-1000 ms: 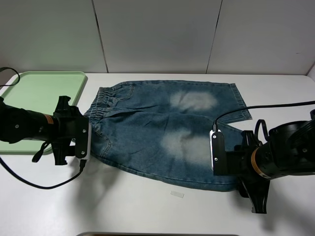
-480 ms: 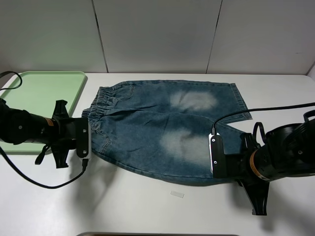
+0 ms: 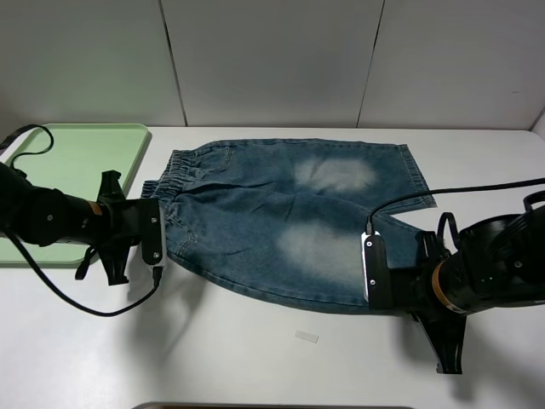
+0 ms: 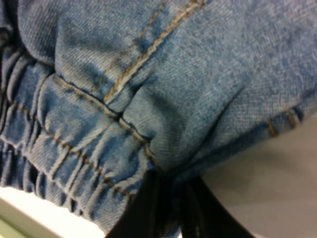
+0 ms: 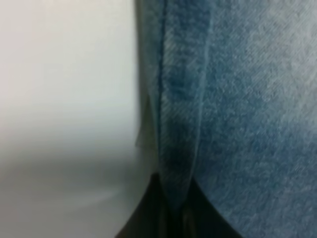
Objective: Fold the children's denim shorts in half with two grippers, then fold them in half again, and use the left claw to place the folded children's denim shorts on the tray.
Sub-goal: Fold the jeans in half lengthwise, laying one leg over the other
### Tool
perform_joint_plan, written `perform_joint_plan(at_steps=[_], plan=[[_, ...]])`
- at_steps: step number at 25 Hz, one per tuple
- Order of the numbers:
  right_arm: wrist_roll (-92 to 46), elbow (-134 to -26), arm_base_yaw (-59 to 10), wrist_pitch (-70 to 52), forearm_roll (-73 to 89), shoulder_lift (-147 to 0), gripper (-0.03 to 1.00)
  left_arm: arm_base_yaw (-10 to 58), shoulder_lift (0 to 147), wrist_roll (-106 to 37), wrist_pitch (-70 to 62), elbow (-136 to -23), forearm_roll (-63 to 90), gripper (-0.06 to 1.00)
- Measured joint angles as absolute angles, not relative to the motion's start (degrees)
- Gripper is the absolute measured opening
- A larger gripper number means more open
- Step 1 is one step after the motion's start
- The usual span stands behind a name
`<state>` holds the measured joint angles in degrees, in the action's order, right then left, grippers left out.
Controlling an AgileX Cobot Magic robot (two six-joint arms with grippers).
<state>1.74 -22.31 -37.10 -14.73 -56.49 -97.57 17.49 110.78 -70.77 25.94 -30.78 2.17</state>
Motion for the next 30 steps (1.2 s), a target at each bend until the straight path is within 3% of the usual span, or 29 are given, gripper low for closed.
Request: perform_joint_plan(at_steps=[14,30], plan=[[1.89,-21.94,-37.1,-17.02,-56.12,-95.78,-0.03,25.95,109.43,-67.46,24.84,-30.5,3.09,0.06],[2.95,-21.46,-37.1,-23.15,-57.23,-73.44,-0.03,26.61,87.93,-57.77,8.66,-24.99,2.46,0.06]])
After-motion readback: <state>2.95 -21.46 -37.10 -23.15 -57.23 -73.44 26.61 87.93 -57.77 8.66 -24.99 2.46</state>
